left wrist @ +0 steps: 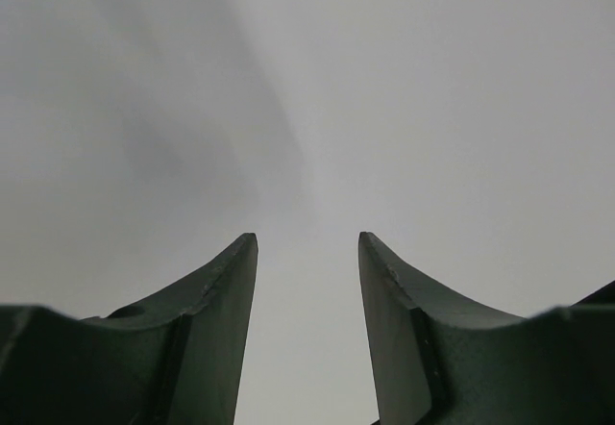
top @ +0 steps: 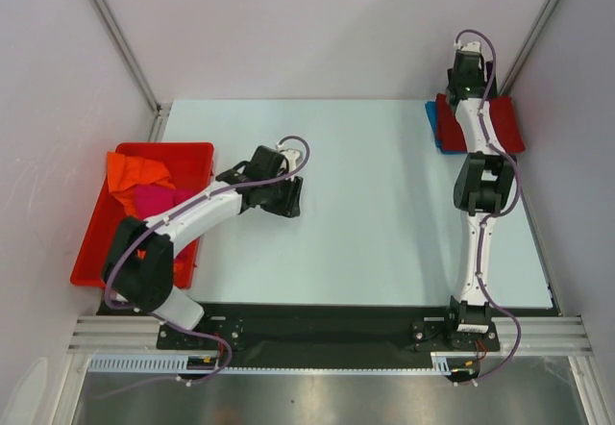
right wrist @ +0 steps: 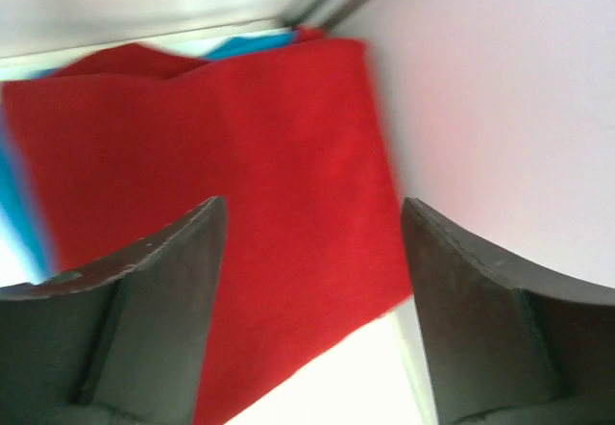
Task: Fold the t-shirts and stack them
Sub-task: Neatly place the folded tshirt to the corner
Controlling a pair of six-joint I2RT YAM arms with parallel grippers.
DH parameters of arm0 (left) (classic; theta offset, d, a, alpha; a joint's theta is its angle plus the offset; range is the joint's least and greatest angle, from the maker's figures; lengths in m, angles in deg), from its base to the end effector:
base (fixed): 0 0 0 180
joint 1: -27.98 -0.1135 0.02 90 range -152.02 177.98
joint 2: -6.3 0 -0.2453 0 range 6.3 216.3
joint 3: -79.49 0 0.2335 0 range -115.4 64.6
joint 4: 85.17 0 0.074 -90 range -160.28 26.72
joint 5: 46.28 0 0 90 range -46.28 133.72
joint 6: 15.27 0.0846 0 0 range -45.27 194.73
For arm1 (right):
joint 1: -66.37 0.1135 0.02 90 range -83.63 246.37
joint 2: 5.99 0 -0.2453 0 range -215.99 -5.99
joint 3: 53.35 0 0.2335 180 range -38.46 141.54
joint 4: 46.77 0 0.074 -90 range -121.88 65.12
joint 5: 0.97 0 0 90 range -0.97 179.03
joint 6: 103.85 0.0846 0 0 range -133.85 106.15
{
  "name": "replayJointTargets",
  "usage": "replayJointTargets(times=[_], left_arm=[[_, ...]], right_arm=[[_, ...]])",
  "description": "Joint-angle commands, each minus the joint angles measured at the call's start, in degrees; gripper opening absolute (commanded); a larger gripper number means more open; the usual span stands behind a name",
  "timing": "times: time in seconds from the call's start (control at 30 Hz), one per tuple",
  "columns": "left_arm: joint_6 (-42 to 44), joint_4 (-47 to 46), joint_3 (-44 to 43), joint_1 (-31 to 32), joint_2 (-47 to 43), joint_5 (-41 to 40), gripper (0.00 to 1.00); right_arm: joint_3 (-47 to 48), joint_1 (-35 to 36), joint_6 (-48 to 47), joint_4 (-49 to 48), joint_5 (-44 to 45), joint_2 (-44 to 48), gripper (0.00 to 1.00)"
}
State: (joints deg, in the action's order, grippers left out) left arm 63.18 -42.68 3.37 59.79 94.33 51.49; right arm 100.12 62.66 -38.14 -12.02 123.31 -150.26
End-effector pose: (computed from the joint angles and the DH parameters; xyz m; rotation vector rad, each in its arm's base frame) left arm 0.2760 -0.1847 0.1821 0.5079 2.5237 -0.4677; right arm 0.5752 -0.0850 0.2320 0.0255 2.0507 -0.9094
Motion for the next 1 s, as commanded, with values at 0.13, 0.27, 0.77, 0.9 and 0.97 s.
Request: replayJointTargets(times=[0.13, 0.27, 0.77, 0.9, 0.97], left_arm=[[-2.6, -0.3, -0.8, 1.1, -5.2, -1.3, 0.52], [-4.3, -0.5, 0.1, 1.9, -7.7, -2.1, 0.52], [-25.1, -10.1, 20.8, 1.3, -40.2, 1.7, 0.73], [-36.2, -17.1, 33.3, 1.5, -54.8, 4.3, 0.83], [-39.4, -17.5, 38.3, 1.6, -60.3, 3.5, 0.93]], right_arm=[[-1.5, -0.1, 17.6, 9.1, -20.5, 5.2, 0.37], [-3.2, -0.9, 23.8, 11.6, -29.0, 6.9, 0.0], [-80.5, 9.3, 52.4, -24.4, -58.5, 58.9, 0.3], [-101.5, 11.6, 58.3, -27.6, -56.2, 75.5, 0.53], [-107.1, 12.8, 60.1, -27.2, -53.5, 85.3, 0.69]])
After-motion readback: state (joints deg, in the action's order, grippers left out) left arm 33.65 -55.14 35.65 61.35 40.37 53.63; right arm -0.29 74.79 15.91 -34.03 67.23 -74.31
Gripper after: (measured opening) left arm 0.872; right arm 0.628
